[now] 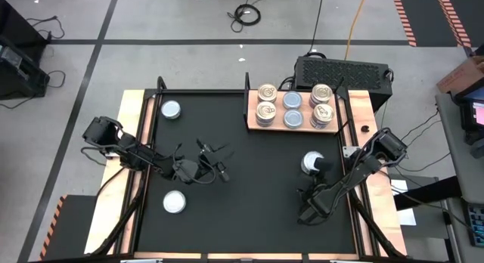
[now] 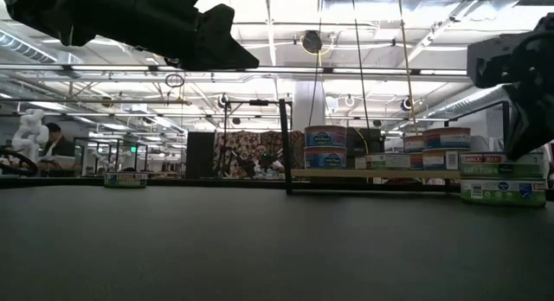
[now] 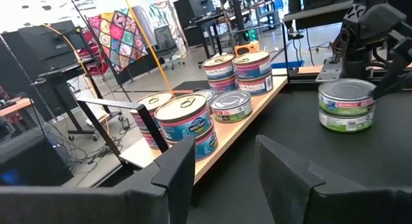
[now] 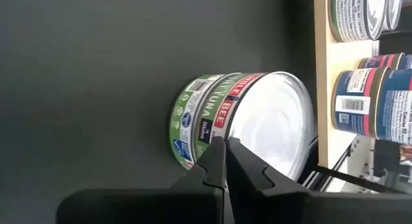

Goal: Stack canned seafood by type on shelf
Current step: Stack the green tuna can on top of the top green tuna can on the shelf

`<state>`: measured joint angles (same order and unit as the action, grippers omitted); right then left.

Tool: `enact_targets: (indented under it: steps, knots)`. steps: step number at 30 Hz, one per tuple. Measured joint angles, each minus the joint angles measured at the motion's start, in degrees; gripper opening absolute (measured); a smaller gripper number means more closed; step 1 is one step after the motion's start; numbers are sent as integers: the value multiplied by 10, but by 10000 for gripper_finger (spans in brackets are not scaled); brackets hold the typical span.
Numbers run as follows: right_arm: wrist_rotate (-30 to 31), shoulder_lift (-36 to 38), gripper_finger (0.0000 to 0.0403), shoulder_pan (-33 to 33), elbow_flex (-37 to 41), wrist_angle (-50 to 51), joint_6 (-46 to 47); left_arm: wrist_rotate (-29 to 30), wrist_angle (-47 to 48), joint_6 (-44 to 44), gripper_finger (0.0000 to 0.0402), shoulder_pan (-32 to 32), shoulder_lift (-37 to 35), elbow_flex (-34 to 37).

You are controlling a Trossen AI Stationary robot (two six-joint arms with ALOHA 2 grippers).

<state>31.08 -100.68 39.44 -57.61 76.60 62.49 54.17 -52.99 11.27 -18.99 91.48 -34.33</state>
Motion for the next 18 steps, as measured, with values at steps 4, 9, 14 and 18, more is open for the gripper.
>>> enact_targets:
  steps: [4, 9, 14, 18]
  knots:
    - [1, 0, 1, 0, -19, 13, -6, 0, 0, -2, 164, 3, 0, 0]
    - [34, 0, 0, -1, -53, 54, -8, 0, 0, -2, 164, 3, 0, 0]
    - [71, 0, 0, -18, -82, 75, -30, 0, 0, -2, 164, 3, 0, 0]
    - [107, 0, 0, -45, -97, 70, -73, 0, 0, -3, 164, 3, 0, 0]
